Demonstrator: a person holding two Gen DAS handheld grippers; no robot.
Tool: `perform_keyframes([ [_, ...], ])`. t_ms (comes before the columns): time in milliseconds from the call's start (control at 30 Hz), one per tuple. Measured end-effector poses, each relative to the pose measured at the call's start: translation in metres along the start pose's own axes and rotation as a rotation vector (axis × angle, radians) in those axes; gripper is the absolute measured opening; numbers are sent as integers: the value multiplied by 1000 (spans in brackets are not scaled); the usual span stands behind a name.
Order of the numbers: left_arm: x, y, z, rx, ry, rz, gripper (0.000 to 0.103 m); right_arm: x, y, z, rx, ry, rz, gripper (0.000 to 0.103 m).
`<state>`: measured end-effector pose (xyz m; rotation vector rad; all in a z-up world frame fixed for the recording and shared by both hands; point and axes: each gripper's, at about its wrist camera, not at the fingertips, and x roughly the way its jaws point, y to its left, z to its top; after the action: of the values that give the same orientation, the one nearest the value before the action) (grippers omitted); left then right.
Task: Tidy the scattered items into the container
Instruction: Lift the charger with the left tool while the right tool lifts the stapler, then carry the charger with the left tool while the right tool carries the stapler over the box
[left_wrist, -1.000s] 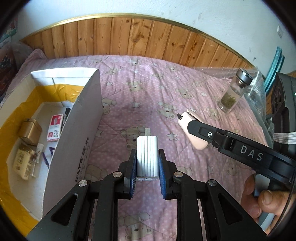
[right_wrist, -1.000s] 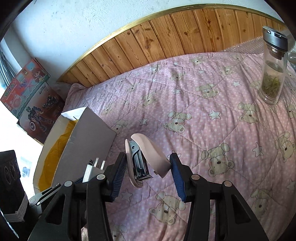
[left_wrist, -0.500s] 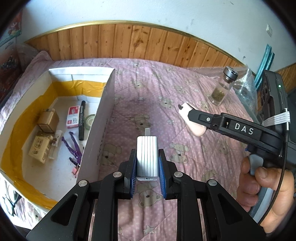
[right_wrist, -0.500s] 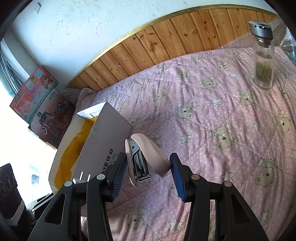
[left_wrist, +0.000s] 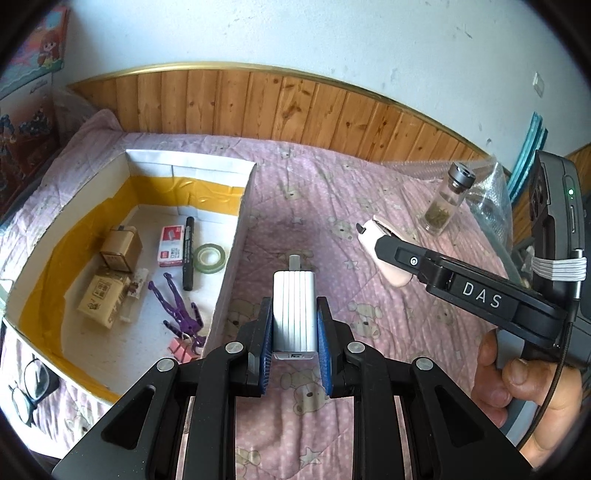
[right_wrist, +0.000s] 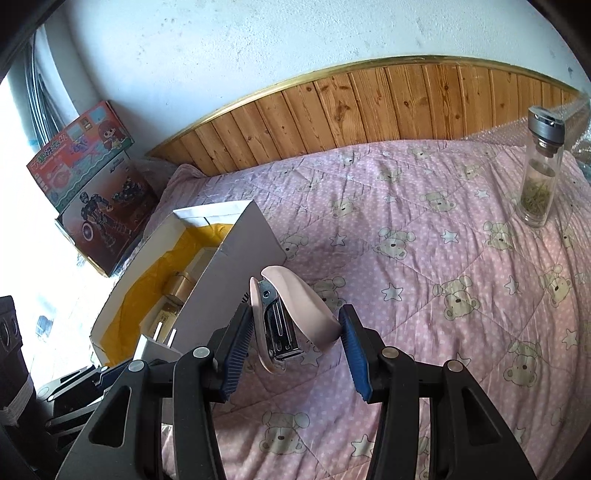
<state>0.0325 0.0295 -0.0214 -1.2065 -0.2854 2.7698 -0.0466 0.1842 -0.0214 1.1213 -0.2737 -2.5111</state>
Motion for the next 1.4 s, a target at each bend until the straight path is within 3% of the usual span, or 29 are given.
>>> perform_keyframes([
  [633, -22, 20, -2, -37, -36, 5, 21, -14, 31, 1, -84, -51, -44, 49],
  [1400, -50, 71, -2, -151, -77, 3, 21, -31, 81, -3, -151, -94, 5, 49],
])
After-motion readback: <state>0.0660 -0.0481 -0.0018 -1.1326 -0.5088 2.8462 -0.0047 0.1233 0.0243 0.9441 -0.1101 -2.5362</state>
